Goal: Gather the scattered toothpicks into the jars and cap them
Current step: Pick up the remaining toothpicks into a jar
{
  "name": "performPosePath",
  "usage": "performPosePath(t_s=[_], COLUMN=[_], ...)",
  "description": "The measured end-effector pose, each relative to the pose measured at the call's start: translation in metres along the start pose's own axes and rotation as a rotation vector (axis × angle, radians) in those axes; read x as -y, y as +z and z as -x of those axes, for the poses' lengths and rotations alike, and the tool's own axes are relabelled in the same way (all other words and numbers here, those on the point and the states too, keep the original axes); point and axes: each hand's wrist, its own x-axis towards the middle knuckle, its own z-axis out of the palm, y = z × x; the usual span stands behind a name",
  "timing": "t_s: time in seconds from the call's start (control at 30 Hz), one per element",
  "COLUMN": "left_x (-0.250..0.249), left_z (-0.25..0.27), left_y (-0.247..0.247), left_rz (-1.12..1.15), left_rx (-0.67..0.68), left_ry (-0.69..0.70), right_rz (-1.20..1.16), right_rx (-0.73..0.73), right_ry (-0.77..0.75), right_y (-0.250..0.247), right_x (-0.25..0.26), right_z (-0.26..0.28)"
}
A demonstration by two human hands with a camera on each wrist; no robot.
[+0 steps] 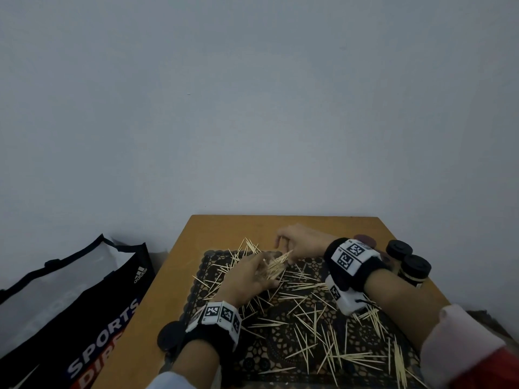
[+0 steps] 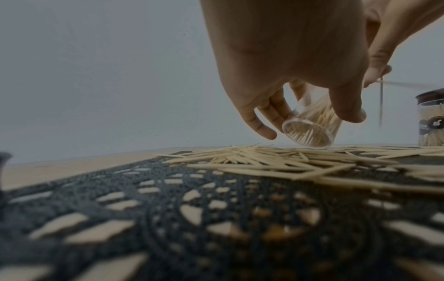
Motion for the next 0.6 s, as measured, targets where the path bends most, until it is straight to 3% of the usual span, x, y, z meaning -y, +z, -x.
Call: performPosePath(t_s=[0.27,0.6], left_x=[-0.002,0.001], left_z=[0.001,-0.001], left_y=[-0.001,0.003], left_rz=[0.058,0.129], left_rx=[0.018,0.039], left_ry=[0.015,-0.004], right_rz=[-0.185,-0.349], right_rx=[-0.161,-0.241], right_ry=[-0.018,0.000], right_y=[0.005,0.015], right_x=[-0.001,0.005], right_z=[0.000,-0.003])
